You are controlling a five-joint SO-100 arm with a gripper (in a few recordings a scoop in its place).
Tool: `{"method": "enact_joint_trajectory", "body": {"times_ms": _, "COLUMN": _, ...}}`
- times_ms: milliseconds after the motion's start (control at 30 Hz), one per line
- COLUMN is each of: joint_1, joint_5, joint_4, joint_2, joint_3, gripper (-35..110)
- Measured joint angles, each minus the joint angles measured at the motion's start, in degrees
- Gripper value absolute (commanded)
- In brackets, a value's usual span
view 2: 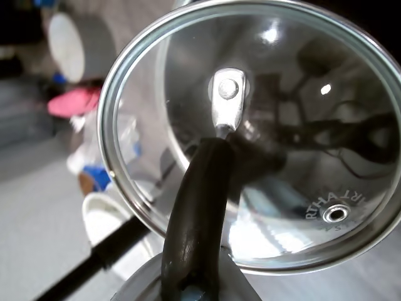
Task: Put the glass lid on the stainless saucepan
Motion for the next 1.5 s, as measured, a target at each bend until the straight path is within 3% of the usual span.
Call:
{"method": "enact_joint_trajectory", "body": {"times_ms": 1000, "joint_1": 4.48, "joint_5": -1.23, "joint_4": -0.53, "joint_2": -11.34, "joint_3": -1.76, "gripper": 0}}
{"method": "enact_joint_trajectory", "body": {"times_ms": 1133, "joint_1": 4.66, "joint_5": -1.23, "joint_4": -0.26, "joint_2": -11.43, "joint_3": -1.93, "gripper": 15}}
{"method": "enact_joint_trajectory", "body": {"times_ms": 1500, "joint_1": 6.42, "joint_5": -1.93, "joint_4": 2.46, "joint_2": -6.5, "joint_3": -1.93, "gripper": 17}}
